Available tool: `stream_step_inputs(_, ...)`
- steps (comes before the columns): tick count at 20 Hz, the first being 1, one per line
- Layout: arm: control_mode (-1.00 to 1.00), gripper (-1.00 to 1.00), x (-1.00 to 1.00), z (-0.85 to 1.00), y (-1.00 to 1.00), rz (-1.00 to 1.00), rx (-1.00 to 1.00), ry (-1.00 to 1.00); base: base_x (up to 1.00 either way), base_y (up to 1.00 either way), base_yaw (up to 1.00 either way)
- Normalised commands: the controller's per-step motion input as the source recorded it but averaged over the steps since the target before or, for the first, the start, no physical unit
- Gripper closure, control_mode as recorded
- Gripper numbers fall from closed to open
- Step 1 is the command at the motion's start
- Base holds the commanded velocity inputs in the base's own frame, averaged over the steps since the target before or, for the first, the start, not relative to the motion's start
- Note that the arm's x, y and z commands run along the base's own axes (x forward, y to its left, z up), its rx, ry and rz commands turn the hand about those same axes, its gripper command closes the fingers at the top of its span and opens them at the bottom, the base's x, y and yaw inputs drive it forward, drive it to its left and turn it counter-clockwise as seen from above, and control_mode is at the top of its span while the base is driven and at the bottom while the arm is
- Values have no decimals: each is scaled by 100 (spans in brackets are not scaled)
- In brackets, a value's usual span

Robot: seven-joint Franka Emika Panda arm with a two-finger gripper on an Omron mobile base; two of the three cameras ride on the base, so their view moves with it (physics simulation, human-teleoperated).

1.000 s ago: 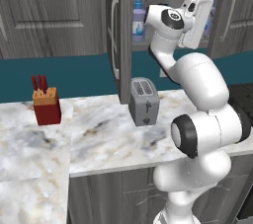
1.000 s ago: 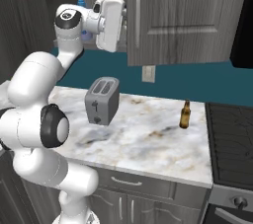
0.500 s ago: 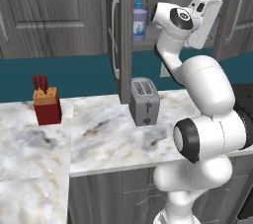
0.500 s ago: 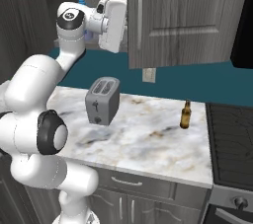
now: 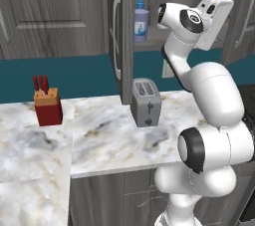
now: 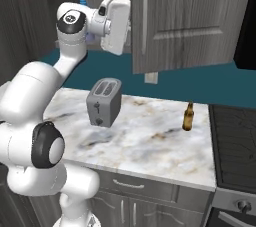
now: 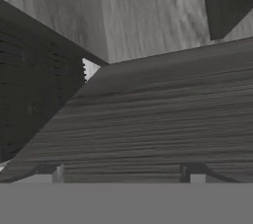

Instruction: Pick the soap dispenser and soap dispenser from the cabinet and place them on the counter.

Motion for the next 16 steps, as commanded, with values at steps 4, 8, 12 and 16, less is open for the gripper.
stream_step_inputs(4, -100, -100, -44, 0, -46, 1, 0, -9, 0, 0, 0)
stream_step_inputs(8, -100, -100, -39, -1, -52, 1, 0, -8, 0, 0, 0)
stream_step_inputs(12, -100, -100, -35, -4, -56, 1, 0, -8, 0, 0, 0)
stream_step_inputs(16, -100, -100, -33, -8, -58, 1, 0, -9, 0, 0, 0)
